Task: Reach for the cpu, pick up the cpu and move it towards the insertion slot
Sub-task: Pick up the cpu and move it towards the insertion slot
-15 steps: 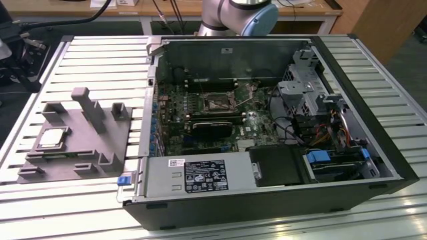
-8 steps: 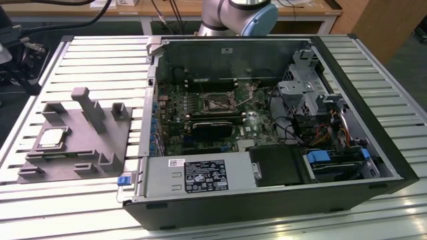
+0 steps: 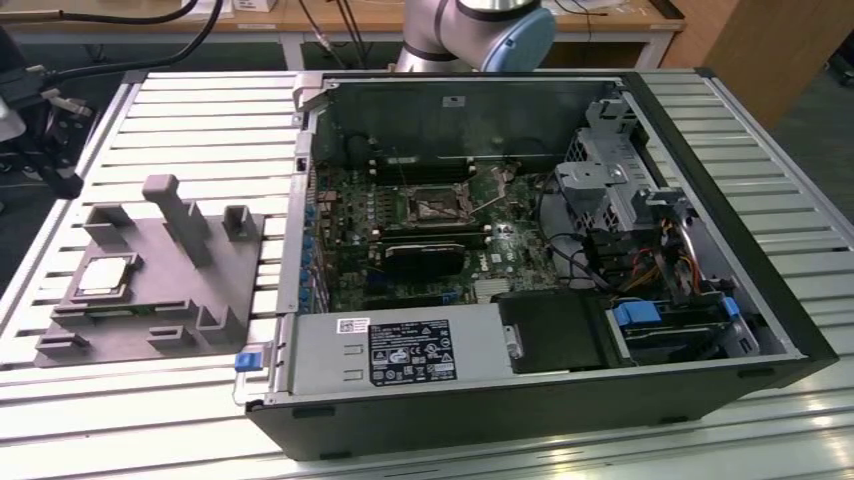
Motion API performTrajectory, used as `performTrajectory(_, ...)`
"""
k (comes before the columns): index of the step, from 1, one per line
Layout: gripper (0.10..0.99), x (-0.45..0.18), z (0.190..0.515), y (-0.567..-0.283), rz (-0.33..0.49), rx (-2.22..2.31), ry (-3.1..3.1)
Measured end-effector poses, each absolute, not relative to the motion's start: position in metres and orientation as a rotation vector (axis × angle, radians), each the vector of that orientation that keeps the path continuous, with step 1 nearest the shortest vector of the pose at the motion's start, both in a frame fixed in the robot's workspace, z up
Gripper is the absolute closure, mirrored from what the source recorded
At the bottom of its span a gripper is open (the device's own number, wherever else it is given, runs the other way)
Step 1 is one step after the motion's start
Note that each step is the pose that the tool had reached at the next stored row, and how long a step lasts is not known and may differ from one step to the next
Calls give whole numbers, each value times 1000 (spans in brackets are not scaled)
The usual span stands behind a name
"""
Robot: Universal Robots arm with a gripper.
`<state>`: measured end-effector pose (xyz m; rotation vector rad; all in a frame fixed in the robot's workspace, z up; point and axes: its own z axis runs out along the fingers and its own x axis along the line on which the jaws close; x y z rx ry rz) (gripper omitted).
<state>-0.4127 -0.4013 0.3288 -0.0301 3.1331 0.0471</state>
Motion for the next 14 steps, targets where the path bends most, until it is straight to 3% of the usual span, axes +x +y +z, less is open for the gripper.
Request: performTrajectory(14, 980, -425, 307, -401, 47, -30, 3128)
